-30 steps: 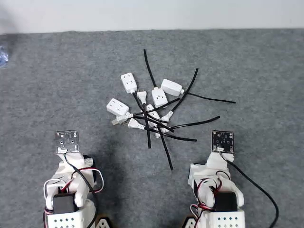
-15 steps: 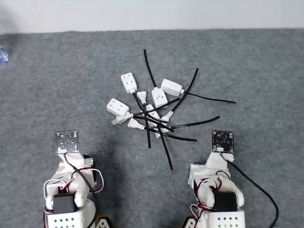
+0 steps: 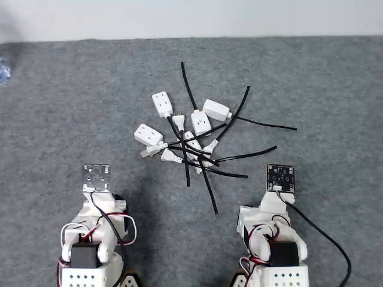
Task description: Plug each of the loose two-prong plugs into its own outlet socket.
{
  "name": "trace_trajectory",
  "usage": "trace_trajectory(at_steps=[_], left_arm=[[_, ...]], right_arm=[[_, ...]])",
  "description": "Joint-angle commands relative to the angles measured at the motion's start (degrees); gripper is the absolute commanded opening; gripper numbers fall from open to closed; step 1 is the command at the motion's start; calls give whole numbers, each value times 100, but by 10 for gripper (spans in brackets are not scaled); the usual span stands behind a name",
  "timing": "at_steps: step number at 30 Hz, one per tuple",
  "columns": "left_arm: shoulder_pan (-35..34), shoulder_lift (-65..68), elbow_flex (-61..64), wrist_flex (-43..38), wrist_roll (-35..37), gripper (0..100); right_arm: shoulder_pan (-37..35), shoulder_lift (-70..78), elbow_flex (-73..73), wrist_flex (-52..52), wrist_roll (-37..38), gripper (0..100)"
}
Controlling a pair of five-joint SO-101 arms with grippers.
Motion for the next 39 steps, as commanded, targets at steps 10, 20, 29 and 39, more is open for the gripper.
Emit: trace_trajectory(at_steps=[10,20,29,39], left_arm=[[123,-79,-40,9,-26,12],[1398,-79,-40,-1442,-26,12],[1899,-79,-57,-1925,-62,12],[-255,-88,-347,-2040,-1679,61]], right_arm=[[13,-57,97,66,26,9],[13,-57,97,66,26,9],[13,-57,97,66,26,9],[13,-57,97,66,26,9]])
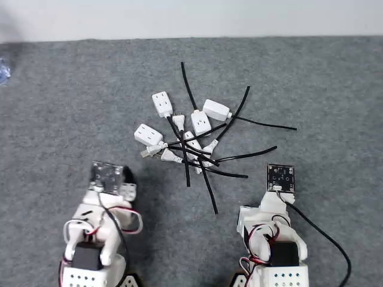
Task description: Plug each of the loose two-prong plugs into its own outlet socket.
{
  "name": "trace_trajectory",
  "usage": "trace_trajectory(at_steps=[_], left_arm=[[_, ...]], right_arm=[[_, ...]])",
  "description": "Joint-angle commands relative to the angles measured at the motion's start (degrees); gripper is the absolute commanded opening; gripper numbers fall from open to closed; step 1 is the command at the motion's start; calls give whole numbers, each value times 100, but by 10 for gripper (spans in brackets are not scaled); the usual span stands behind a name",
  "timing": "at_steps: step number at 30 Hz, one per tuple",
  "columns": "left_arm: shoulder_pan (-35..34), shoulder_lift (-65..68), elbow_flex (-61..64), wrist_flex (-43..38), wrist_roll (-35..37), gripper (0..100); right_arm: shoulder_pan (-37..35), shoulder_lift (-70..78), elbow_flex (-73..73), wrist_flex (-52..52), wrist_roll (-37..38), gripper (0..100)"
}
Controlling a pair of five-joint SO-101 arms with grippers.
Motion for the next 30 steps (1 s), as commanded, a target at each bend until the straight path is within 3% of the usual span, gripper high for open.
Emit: trace_trajectory(at_steps=[1,7,11,17,24,30], left_arm=[[-932,-88,-163,-176,-1125,80],[-1538,-88,-40,-88,-1811,137],[-1899,-88,-470,149,-1187,137],[-2004,-53,-2070,1222,-677,137],[-2031,-26,-3292,870,-1512,141],[-2004,1380,-5464,1363,-1407,141]], right_arm=[[13,-57,97,66,26,9],[13,-57,97,66,26,9],[13,-57,97,66,26,9],[13,-57,97,66,26,9],[13,-57,97,66,26,9],[13,-57,97,66,26,9]])
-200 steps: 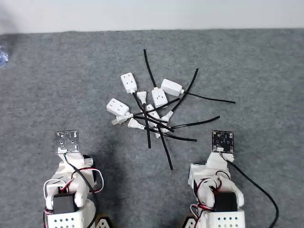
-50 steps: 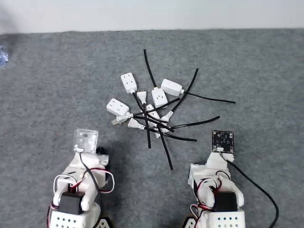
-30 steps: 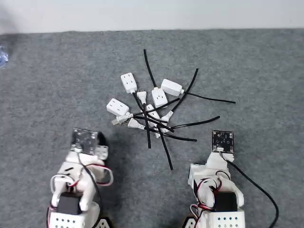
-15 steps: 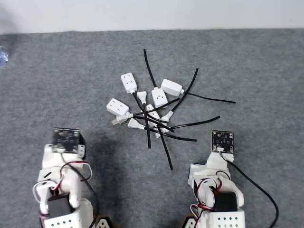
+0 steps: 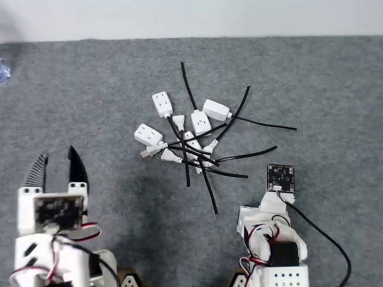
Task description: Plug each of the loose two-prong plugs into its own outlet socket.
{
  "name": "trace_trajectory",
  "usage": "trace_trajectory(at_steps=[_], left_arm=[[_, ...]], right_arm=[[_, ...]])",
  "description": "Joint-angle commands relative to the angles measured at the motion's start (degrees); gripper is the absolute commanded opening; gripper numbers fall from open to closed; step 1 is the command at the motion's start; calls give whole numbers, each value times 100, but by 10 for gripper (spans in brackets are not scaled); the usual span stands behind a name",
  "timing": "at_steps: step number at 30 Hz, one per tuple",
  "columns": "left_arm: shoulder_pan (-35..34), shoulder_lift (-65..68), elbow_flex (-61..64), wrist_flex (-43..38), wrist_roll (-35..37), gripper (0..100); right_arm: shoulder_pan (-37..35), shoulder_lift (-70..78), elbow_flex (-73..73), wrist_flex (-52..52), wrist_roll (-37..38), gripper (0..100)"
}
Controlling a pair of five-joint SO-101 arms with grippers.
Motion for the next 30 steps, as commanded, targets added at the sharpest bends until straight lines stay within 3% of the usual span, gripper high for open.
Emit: trace_trajectory(at_steps=[1,4,9,14,21,26,30], left_arm=[[-9,1538,-1938,343,176,141],[26,3244,-3187,879,527,141],[826,6497,-4998,2101,712,141],[1477,9433,-6448,2840,114,141],[1538,11666,-7846,2629,-1152,138],[1635,12527,-8207,1855,-1143,141],[2004,12853,-8295,1732,-527,141]], right_arm=[[13,-57,97,66,26,9],[13,-57,97,66,26,9],[13,-57,97,66,26,9],[13,-57,97,66,26,9],[13,-57,97,66,26,9],[13,-57,97,66,26,9],[13,-57,97,66,26,9]])
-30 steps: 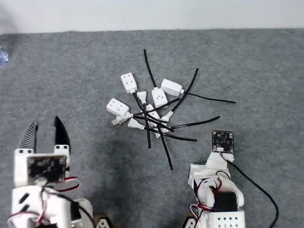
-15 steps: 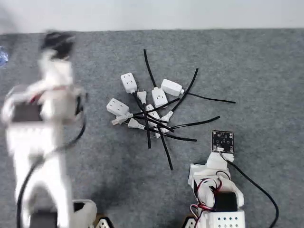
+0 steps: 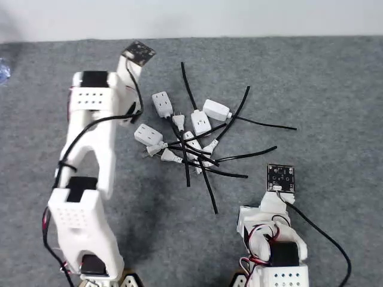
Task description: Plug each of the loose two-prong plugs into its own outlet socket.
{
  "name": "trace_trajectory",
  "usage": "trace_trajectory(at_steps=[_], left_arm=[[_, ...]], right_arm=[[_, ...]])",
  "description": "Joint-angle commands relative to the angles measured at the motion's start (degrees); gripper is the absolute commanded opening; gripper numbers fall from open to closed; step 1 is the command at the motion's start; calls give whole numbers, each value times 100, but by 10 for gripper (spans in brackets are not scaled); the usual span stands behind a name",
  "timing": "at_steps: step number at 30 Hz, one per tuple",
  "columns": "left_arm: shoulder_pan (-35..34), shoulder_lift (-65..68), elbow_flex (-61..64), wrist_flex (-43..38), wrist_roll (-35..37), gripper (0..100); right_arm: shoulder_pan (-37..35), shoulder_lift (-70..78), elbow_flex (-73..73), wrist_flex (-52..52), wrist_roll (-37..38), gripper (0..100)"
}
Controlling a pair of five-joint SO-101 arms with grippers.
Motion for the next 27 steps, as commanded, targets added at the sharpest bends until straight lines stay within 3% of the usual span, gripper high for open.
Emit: trace_trajectory(at_steps=[1,5,14,20,27], left_arm=[[484,158,-286,-211,695,141],[765,220,-207,-255,1600,141],[756,211,4,-299,4800,138],[818,211,831,-325,5442,137],[475,211,963,-255,6268,138]], right_arm=[[13,-57,97,66,26,9],[13,-57,97,66,26,9],[13,-57,97,66,26,9],[13,-57,97,66,26,9],[13,-57,97,66,26,9]])
